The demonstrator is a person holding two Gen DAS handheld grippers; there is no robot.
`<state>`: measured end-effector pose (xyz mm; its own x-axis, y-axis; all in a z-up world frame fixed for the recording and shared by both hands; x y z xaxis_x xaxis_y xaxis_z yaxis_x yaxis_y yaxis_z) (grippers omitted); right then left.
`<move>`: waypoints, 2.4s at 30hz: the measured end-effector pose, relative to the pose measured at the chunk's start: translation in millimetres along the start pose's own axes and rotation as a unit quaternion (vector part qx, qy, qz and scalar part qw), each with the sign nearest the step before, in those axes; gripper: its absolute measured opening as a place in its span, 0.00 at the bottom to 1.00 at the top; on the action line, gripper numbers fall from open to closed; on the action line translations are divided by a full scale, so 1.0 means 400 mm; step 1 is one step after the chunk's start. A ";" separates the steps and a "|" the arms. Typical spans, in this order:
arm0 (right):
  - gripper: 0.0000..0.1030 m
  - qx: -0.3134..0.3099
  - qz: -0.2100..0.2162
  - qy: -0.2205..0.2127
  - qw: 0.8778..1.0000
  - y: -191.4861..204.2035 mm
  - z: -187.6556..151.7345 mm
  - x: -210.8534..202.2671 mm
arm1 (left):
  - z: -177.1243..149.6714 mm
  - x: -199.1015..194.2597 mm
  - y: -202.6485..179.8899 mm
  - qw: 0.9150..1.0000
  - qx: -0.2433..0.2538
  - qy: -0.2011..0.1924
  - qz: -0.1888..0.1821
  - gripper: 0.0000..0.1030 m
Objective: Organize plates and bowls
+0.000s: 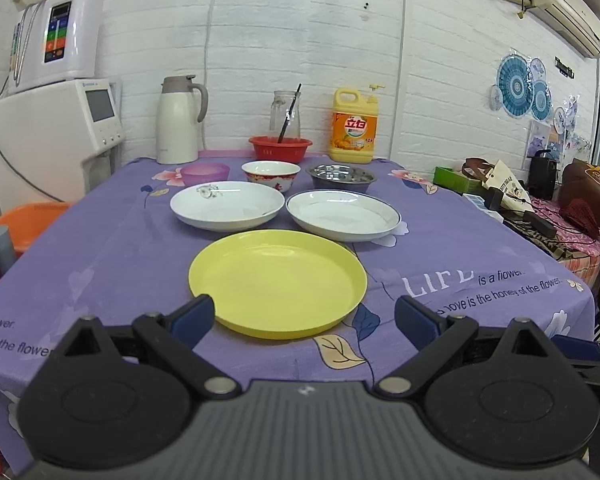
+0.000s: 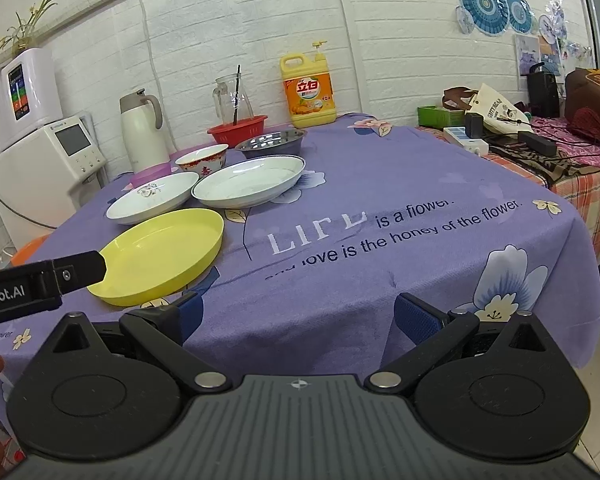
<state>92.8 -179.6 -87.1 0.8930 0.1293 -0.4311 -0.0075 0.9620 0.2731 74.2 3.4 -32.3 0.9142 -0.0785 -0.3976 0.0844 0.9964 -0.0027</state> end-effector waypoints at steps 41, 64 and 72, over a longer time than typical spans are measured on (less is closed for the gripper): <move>1.00 -0.095 0.071 0.059 0.991 0.179 0.071 0.249 | 0.009 0.251 0.278 0.992 -0.090 0.075 0.053 0.93; 1.00 -0.121 0.082 0.119 0.982 0.226 0.078 0.397 | 0.007 0.407 0.280 0.989 -0.034 0.142 0.033 0.93; 1.00 -0.146 0.096 0.131 0.976 0.255 0.064 0.406 | 0.012 0.422 0.250 0.988 -0.013 0.149 0.020 0.91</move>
<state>248.4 -66.7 -107.2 0.7171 0.3348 -0.6113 -0.3260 0.9363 0.1304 238.8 89.6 -95.2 0.7583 -0.0307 -0.6511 0.0369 0.9993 -0.0041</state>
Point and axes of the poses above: each gripper's, at about its wrist camera, not at the fingertips, and x roughly the way its jaws point, y to its left, z to its top, the point moved 8 cm from there along x, roughly the way its jaws point, and after that the axes turned 4 degrees about x, right-handed, at the moved point
